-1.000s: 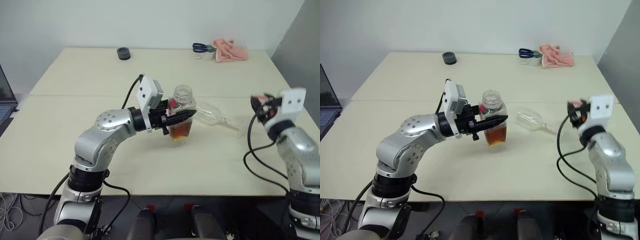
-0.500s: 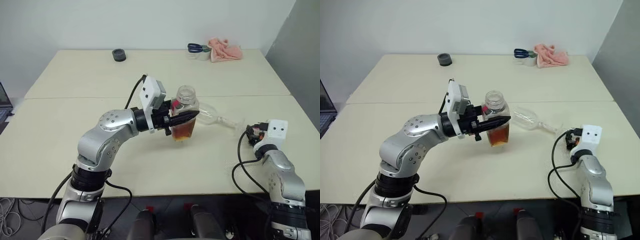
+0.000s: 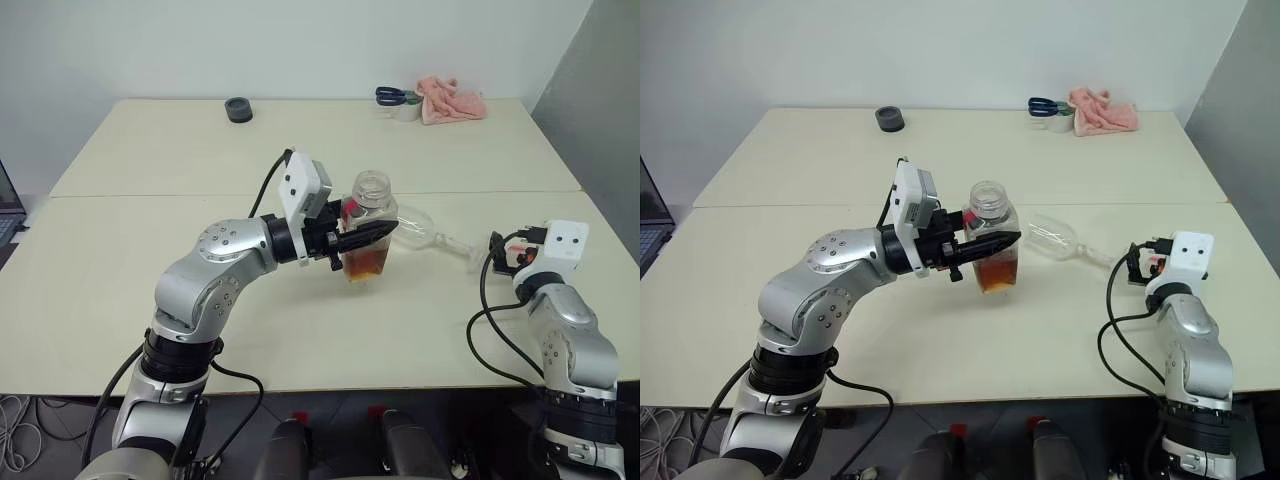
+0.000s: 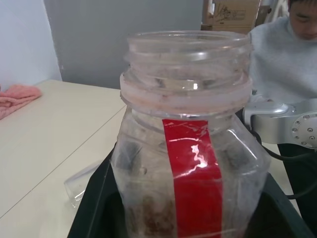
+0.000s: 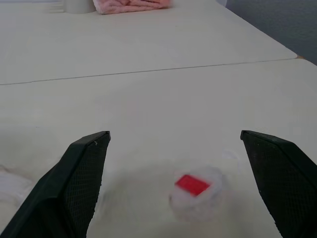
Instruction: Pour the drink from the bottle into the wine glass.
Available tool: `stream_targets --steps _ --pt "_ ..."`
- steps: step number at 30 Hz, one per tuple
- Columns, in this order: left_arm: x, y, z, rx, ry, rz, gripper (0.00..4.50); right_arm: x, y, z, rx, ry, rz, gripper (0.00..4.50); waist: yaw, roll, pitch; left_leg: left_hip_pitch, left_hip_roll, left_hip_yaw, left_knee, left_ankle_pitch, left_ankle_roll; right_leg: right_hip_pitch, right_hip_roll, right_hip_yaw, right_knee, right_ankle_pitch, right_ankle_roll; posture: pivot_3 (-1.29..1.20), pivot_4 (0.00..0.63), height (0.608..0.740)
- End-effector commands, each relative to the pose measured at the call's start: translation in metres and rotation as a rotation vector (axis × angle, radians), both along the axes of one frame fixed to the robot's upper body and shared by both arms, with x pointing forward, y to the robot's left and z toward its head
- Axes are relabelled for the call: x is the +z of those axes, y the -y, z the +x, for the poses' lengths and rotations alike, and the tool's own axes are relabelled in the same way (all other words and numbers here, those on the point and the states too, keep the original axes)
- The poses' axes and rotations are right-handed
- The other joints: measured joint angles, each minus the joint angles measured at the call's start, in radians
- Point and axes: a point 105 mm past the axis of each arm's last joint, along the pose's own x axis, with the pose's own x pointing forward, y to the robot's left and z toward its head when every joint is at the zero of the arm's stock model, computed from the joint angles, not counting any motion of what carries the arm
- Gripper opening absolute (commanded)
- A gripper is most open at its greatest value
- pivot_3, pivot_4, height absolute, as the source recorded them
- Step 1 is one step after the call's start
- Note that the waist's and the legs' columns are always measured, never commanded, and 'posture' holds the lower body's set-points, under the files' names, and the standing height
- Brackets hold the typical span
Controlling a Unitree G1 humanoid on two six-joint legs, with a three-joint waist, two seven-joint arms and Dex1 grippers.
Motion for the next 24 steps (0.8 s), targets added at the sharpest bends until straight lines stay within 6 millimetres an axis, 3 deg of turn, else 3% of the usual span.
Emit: stream_targets --steps 1,5,8,10,12,14,16,19,24 --pt "0.017 0.0 -0.005 -0.009 0.073 -0.025 1.8 0.02 -0.004 0.002 0.024 0.065 -0.013 4.49 0.0 0.0 0.0 0.0 0.0 0.0 0.0 0.0 0.0 0.0 0.0 0.0 0.0 0.0 0.0 0.0 0.15 0.74" --pt "0.017 -0.002 -0.005 -0.003 0.073 -0.023 1.8 0.027 -0.005 0.003 0.03 0.092 -0.022 4.49 0.0 0.0 0.0 0.0 0.0 0.0 0.0 0.0 0.0 0.0 0.0 0.0 0.0 0.0 0.0 0.0 0.15 0.74" --pt "0.018 -0.004 -0.004 0.008 0.075 -0.021 1.8 0.05 -0.016 0.005 0.116 0.172 -0.052 4.49 -0.002 0.0 0.0 0.0 0.0 0.0 0.0 0.0 0.0 0.0 0.0 0.0 0.0 0.0 0.0 0.0 0.15 0.74" --pt "0.018 -0.007 -0.002 0.028 0.077 -0.021 1.8 0.069 -0.034 0.006 0.25 0.233 -0.054 4.49 -0.004 0.0 0.0 0.0 0.0 0.0 0.0 0.0 0.0 0.0 0.0 0.0 0.0 0.0 0.0 0.0 0.15 0.74" --pt "0.021 -0.016 0.006 0.096 0.086 -0.034 1.8 0.092 -0.068 0.0 0.511 0.293 -0.02 4.49 -0.008 0.0 0.0 0.0 0.0 0.0 0.0 0.0 0.0 0.0 0.0 0.0 0.0 0.0 0.0 0.0 0.15 0.74" --pt "0.026 -0.03 0.021 0.215 0.106 -0.055 1.8 0.112 -0.101 -0.016 0.797 0.328 -0.013 4.49 -0.012 0.0 0.0 0.0 0.001 0.0 0.0 0.0 0.0 0.0 0.001 0.0 0.0 0.0 0.0 0.0 0.15 0.74" --pt "0.03 -0.042 0.034 0.316 0.124 -0.065 1.8 0.122 -0.118 -0.033 1.006 0.312 0.006 4.49 -0.011 0.0 0.0 0.001 0.001 -0.001 0.0 0.0 0.0 0.0 0.001 -0.001 0.0 0.0 0.0 0.0 0.15 0.74" --pt "0.036 -0.065 0.054 0.497 0.163 -0.078 1.8 0.135 -0.132 -0.053 1.246 0.252 -0.007 4.49 -0.004 0.0 0.0 0.0 0.0 -0.003 0.0 0.0 0.0 0.002 0.0 -0.004 -0.001 0.0 0.0 0.0 0.15 0.74" --pt "0.046 -0.104 0.079 0.76 0.204 -0.116 1.8 0.144 -0.148 -0.063 1.383 0.225 -0.044 4.49 0.005 -0.001 0.001 -0.001 0.0 -0.004 0.001 0.0 0.0 0.002 -0.001 -0.004 -0.001 0.0 0.0 0.0 0.15 0.74"
